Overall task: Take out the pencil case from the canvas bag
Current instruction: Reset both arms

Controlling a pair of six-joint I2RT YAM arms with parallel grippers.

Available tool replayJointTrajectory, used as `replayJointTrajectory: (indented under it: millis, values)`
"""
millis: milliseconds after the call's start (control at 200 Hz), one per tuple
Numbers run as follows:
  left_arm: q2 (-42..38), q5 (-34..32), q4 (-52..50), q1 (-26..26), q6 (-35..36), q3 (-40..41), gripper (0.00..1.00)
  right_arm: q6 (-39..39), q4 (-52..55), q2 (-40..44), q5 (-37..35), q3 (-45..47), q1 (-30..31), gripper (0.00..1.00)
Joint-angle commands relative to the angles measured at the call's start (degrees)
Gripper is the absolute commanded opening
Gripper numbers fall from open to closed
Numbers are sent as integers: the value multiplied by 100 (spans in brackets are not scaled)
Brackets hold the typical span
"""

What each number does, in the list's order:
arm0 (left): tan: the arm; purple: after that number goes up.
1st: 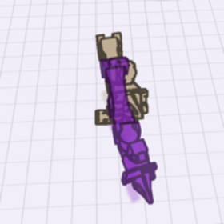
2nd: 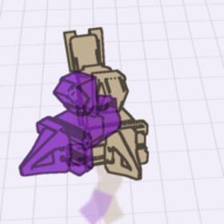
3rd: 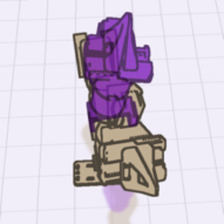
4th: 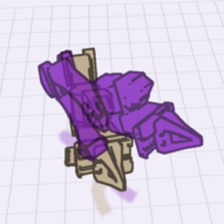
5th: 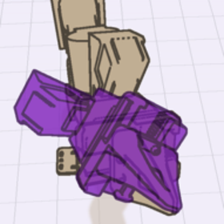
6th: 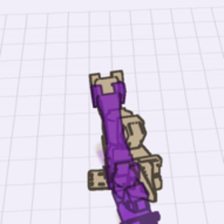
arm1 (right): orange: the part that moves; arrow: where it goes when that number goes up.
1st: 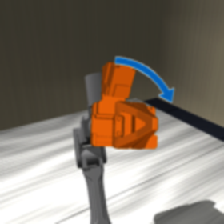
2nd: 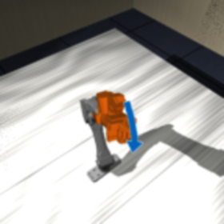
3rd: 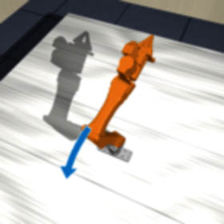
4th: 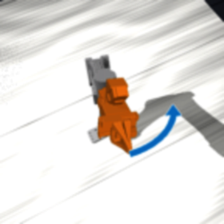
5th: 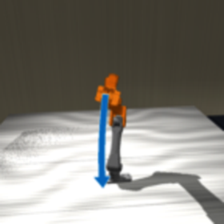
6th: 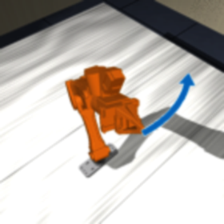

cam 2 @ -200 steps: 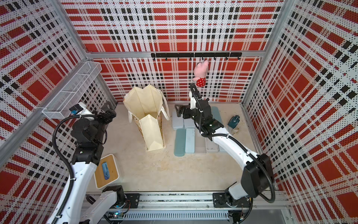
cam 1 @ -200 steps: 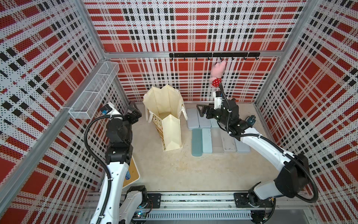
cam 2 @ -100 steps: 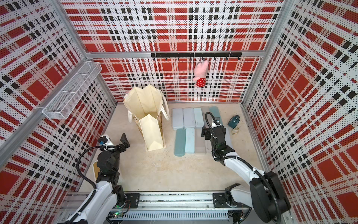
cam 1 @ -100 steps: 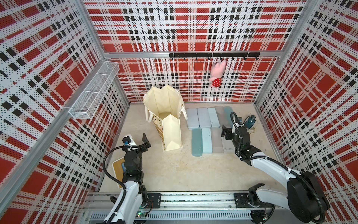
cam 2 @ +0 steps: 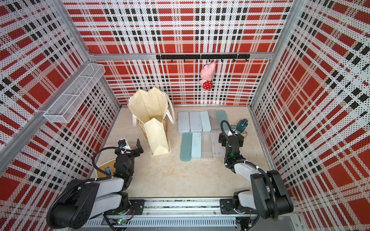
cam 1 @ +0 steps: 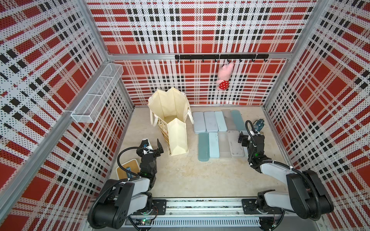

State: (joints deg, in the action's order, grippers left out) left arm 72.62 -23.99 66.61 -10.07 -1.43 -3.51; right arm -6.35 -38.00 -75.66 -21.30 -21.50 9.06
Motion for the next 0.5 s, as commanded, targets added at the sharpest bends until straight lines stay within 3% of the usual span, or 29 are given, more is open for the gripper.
replayJointTrajectory:
  millis: [0,125,276,331,406,491]
  values:
    - [397,337,1382,130,402,-66,98,211,-1373,-244,480,399,-281,100]
    - [922,806,1834,505,400,-92,98,339,-2602,-597,844,735,-530,100]
    - [2078,1330,3728,1002,-66,168,98,176,-3566,-1249,1345,960,-749,100]
    - [1811,1344,3109,1103,-154,95,98,200,-4159,-1573,1398,1041,-769,100]
    - [1750,1096,2447,1123,-248,-242,98,163,-3156,-1295,1396,802,-776,100]
    - [1733,536,1552,970,-319,-677,98,177,-2858,-1449,1183,503,-752,100]
